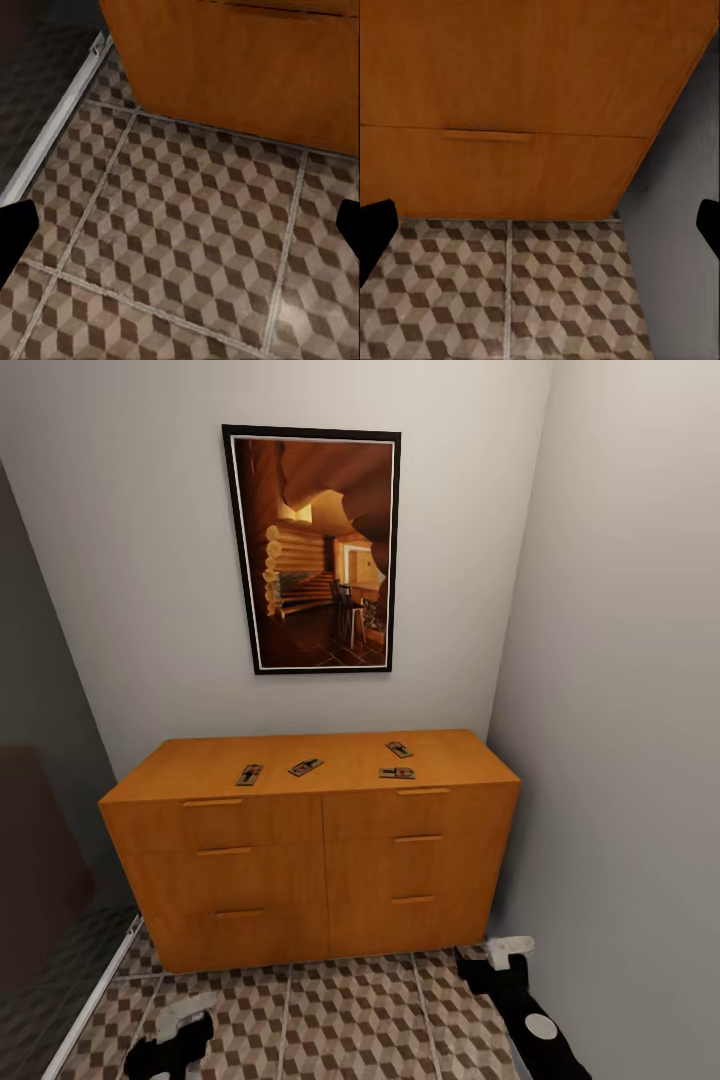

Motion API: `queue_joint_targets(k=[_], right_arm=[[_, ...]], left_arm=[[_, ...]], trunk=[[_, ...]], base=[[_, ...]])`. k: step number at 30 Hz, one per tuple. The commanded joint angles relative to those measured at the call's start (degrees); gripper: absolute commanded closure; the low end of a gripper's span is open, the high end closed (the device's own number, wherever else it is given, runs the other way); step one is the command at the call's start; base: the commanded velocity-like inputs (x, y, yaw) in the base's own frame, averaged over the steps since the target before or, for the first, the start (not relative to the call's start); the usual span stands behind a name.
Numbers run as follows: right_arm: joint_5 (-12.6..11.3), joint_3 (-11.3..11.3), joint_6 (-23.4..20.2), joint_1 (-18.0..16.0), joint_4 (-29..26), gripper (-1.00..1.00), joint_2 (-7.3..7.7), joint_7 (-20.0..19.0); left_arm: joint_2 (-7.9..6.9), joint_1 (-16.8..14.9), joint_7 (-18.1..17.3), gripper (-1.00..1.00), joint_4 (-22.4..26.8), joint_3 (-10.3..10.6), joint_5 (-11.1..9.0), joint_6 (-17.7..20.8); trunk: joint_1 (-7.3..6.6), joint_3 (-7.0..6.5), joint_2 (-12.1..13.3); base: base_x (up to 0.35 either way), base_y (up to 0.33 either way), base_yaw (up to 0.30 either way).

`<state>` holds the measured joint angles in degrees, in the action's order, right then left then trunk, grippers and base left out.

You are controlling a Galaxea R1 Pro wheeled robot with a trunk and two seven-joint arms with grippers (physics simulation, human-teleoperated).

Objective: Take the four mousetraps from the cabinet in the bathroom and place them on the bathroom floor. Make sure all four end up on the same floor surface, and ensure that at least two of them are either under or directly next to the same bathroom sink.

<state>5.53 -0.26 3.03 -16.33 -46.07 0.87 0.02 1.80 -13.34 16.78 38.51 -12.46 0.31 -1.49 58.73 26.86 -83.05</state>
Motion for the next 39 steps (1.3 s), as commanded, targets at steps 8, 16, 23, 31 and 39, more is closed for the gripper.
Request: queue_joint_targets(k=[8,16,23,31,39], right_arm=[[0.3,0.0,-6.0,-0.6,-15.7,-1.0,-0.03,0.2],[-0.9,0.1,-12.0,-5.5,-26.1,-1.0,-0.69,0.2],[-6.9,0.2,-17.4,-11.0,-27.8,-1.0,-1.04,0.3],[-10.8,0.3,-32.0,-19.0,-27.7,-1.0,-1.04,0.5],[-11.1,0.3,-37.4,-23.1,-25.2,-1.0,-0.84,0.6]], left_arm=[[4.35,0.0,0.1,-1.0,18.1,1.5,0.2,4.9],[6.32,-1.5,0.0,-1.0,40.6,7.4,-0.2,21.9],[8.2,-6.4,0.2,-1.0,48.2,11.7,-0.1,28.8],[8.2,-17.3,0.0,-1.0,42.7,12.8,-0.1,45.3],[8.2,-22.7,0.0,-1.0,36.2,12.9,-2.8,52.1]], trunk=[[0.0,0.07,0.0],[0.0,0.07,0.0],[0.0,0.07,0.0],[0.0,0.07,0.0],[0.0,0.07,0.0]], base=[[0.0,0.0,0.0],[0.0,0.0,0.0],[0.0,0.0,0.0],[0.0,0.0,0.0],[0.0,0.0,0.0]])
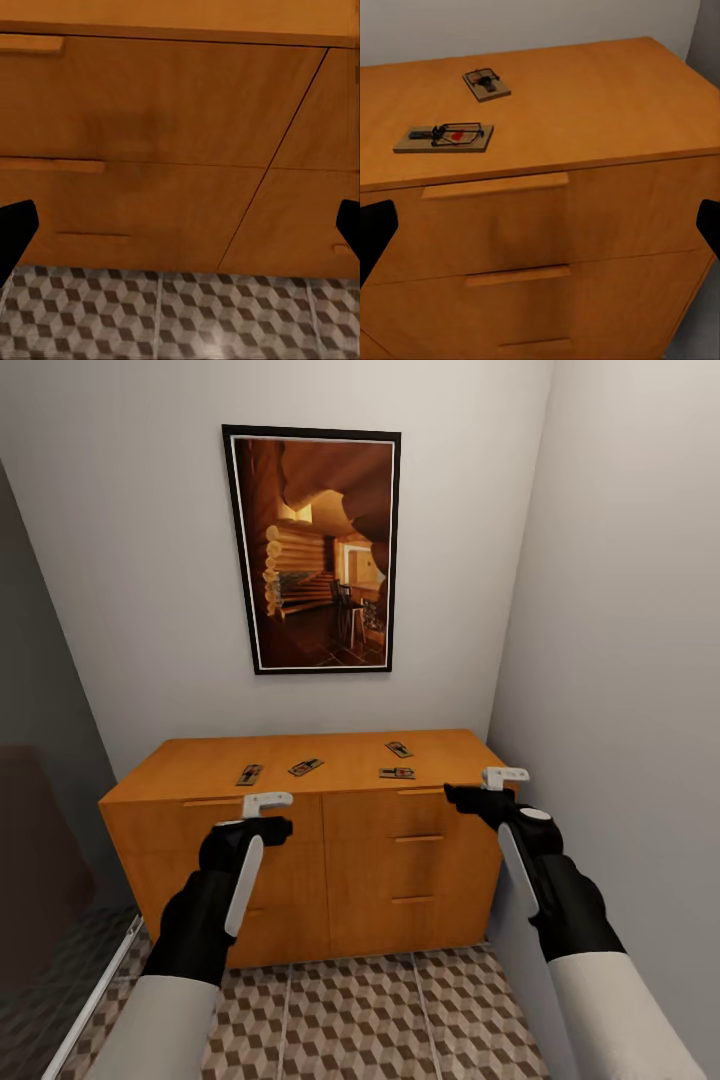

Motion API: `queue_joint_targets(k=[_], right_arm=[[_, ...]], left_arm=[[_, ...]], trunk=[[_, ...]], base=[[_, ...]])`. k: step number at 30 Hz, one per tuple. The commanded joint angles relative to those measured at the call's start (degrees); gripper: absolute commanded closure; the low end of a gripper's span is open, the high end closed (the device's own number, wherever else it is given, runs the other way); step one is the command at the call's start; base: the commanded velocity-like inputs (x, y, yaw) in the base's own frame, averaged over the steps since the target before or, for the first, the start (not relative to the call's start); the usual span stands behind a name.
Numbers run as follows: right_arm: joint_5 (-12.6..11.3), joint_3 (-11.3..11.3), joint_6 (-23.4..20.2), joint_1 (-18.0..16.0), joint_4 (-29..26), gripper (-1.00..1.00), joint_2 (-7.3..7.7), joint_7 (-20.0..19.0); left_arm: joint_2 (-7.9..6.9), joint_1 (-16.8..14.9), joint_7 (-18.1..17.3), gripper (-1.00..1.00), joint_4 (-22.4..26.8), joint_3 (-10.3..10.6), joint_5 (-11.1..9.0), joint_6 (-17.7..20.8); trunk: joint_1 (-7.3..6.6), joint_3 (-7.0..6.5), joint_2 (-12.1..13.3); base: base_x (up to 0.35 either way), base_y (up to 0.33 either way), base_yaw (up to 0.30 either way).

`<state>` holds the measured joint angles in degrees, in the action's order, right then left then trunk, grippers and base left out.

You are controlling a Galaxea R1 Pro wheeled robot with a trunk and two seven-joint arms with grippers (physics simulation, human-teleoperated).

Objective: Take the four mousetraps from the cabinet in the bathroom and place them on the bathroom floor. Make sure all four end up on the same floor surface, and ensure that at least two of them are either under or directly next to the same bathroom sink.

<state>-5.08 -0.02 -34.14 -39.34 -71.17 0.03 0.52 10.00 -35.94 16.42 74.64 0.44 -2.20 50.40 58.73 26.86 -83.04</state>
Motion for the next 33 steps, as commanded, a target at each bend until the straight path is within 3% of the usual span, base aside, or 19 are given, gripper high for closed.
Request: queue_joint_targets(k=[1,6,12,15,33], right_arm=[[-0.5,0.0,-0.5,-0.3,0.1,-1.0,0.05,0.1],[-0.5,0.0,-1.3,-1.1,0.8,-1.0,0.19,0.1],[-0.5,-0.1,-1.5,-1.4,1.3,-1.0,0.23,0.0],[-0.5,-0.2,-1.5,-1.4,1.5,-1.0,0.23,0.0],[-0.3,-0.4,-1.1,-1.4,1.8,-1.0,0.24,0.0]], left_arm=[[0.0,-0.3,0.3,-1.0,-0.3,0.1,-0.9,0.5],[0.0,-1.0,0.3,-1.0,-1.2,0.1,-4.5,1.3],[0.0,-1.2,0.3,-1.0,-1.5,-0.1,-6.6,1.5],[0.0,-1.2,0.4,-1.0,-1.7,-0.1,-6.9,1.5],[0.0,-1.2,0.4,-1.0,-3.7,-0.1,-7.2,1.4]], trunk=[[0.0,0.07,0.0],[0.0,0.07,0.0],[0.0,0.07,0.0],[0.0,0.07,0.0],[-3.95,-3.16,7.2]], base=[[0.0,0.0,0.0],[0.0,0.0,0.0],[0.0,0.0,0.0],[0.0,0.0,0.0],[0.0,0.0,0.0]])
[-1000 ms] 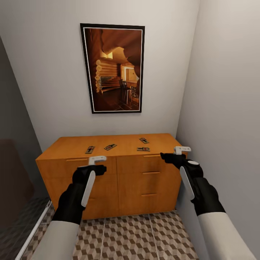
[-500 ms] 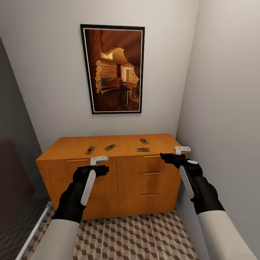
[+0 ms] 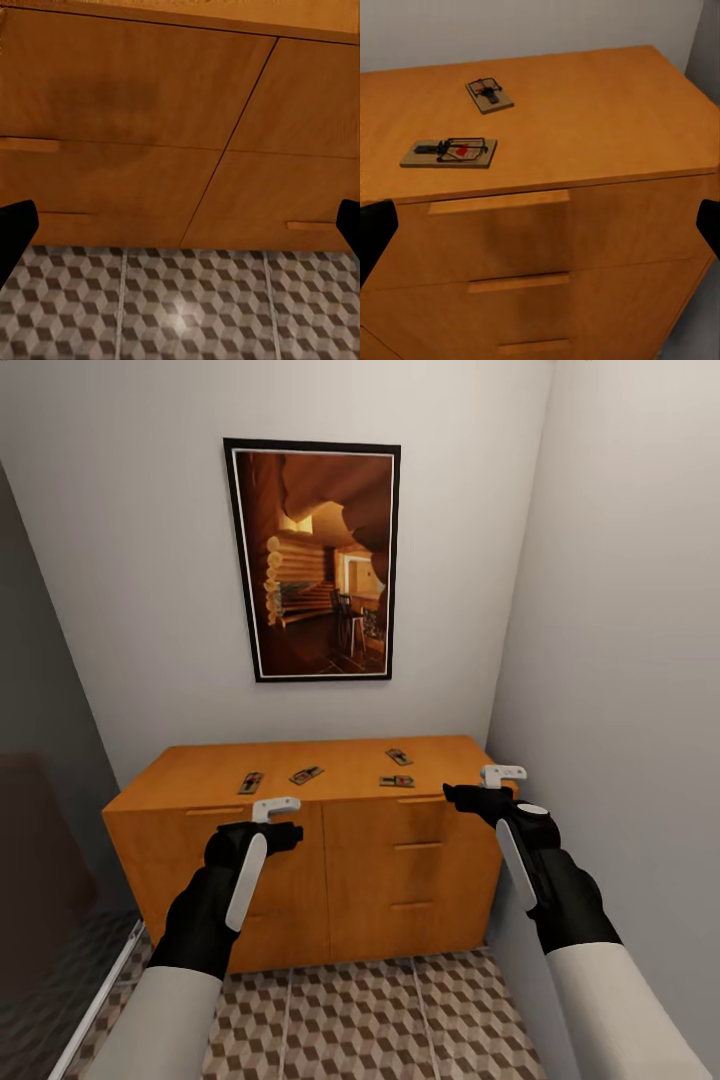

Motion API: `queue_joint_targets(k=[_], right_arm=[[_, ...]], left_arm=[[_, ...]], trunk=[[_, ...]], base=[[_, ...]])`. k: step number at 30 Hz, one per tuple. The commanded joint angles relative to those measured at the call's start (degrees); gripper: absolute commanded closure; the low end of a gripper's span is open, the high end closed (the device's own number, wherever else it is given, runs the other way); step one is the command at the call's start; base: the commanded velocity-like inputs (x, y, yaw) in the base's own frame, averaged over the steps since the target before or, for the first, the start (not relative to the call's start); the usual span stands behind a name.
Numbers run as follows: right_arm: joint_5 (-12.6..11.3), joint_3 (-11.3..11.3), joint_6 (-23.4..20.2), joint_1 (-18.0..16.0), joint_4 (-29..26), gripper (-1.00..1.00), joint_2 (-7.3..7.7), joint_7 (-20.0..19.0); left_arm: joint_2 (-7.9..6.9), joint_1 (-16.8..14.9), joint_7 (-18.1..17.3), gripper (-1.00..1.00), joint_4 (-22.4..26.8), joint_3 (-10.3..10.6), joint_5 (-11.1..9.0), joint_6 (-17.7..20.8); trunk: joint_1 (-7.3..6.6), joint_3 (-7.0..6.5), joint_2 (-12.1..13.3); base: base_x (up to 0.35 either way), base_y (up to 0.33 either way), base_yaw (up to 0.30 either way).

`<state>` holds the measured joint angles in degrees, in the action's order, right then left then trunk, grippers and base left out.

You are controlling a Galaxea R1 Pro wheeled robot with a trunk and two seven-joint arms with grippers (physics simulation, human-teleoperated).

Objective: Take the four mousetraps from the cabinet in the bathroom and place them on the bathroom floor. Make sure all four end up on the same floor surface, and ensure that at least two of them are either under or directly next to the same bathroom sink.

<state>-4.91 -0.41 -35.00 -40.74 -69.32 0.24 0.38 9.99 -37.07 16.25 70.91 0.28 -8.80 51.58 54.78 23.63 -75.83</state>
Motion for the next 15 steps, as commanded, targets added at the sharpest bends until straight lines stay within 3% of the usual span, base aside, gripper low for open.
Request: queue_joint_targets(k=[1,15], right_arm=[[-0.4,0.0,-0.2,0.0,-0.1,-1.0,0.03,0.1],[-0.1,-0.1,-0.2,0.0,-0.1,-1.0,0.03,0.1]], left_arm=[[0.0,0.0,0.5,-1.0,-0.1,0.0,-0.6,0.1],[0.0,0.0,0.6,-1.0,-2.3,0.1,-0.7,-2.9]], trunk=[[-0.23,-0.12,0.4],[-3.3,-2.63,6.0]], base=[[0.0,0.0,0.0],[0.0,0.0,0.0]])
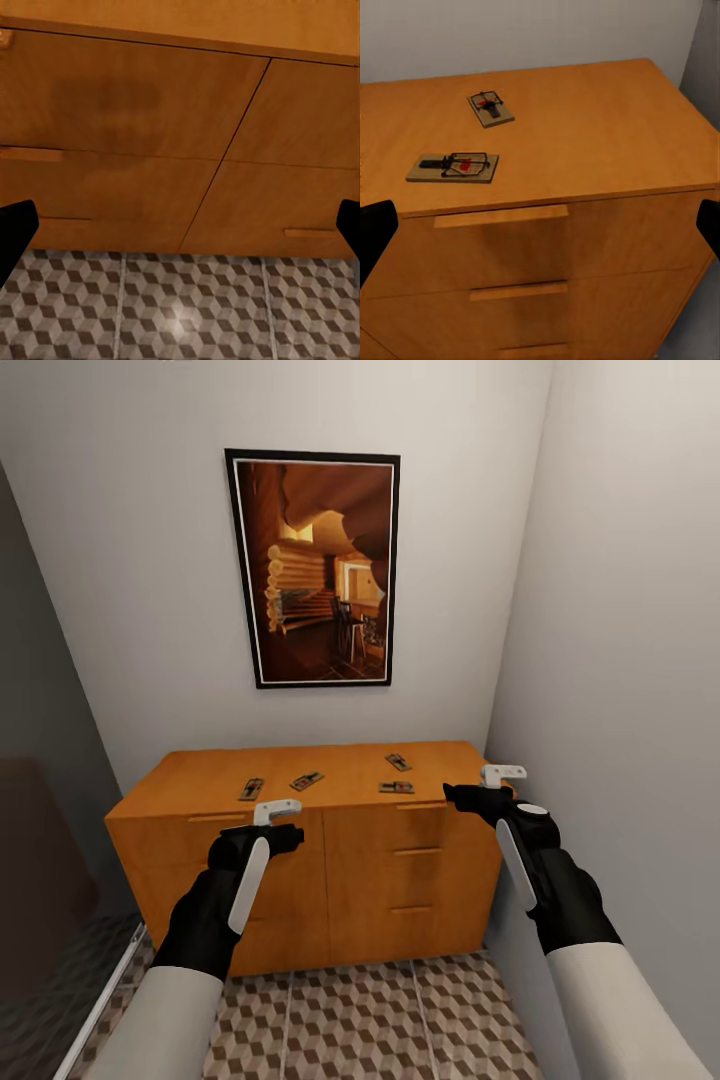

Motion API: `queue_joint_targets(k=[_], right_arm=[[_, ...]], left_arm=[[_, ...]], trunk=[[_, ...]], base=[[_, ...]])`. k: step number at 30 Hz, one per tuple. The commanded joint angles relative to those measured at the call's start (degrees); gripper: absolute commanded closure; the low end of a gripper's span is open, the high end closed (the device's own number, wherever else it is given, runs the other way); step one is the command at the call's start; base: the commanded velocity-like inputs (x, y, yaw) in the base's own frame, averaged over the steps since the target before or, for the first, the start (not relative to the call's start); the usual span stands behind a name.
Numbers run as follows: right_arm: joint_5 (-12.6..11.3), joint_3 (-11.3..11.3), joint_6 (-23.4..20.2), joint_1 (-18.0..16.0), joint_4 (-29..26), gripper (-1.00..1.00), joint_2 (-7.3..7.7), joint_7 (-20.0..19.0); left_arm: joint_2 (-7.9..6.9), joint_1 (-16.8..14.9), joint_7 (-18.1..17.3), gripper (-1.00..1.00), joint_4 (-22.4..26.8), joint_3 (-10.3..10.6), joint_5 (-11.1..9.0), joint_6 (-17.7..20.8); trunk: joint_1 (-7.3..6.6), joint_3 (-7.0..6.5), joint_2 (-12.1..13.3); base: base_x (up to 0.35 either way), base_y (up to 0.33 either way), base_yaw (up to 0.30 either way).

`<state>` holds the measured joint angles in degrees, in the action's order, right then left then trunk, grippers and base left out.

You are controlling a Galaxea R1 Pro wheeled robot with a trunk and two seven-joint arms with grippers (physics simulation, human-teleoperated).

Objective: Take the four mousetraps from the cabinet in the bathroom and place them on the bathroom floor. Make sure all four end up on the same floor surface, and ensure that at least two of them are either under or directly next to the same bathroom sink.

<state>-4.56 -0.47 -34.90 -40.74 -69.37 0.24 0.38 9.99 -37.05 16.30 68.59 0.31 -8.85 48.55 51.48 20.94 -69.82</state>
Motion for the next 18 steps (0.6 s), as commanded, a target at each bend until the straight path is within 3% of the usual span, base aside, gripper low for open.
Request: queue_joint_targets(k=[1,10,18], right_arm=[[-0.5,0.0,-0.3,0.0,-0.1,-1.0,0.03,0.1],[-0.6,-0.2,-0.2,0.0,0.0,-1.0,0.03,0.1],[-0.5,-0.2,-0.2,0.0,0.0,-1.0,0.03,0.1]], left_arm=[[0.0,0.0,0.6,-1.0,0.0,0.1,-0.6,0.1],[0.0,0.0,2.1,-1.0,-0.1,2.3,-0.3,0.0],[0.0,0.0,7.1,-1.0,0.3,4.3,-0.4,0.1]], trunk=[[-0.22,-0.11,0.4],[-2.2,-1.73,4.0],[-3.96,-3.16,7.2]], base=[[0.0,0.0,0.0],[0.0,0.0,0.0],[0.0,0.0,0.0]])
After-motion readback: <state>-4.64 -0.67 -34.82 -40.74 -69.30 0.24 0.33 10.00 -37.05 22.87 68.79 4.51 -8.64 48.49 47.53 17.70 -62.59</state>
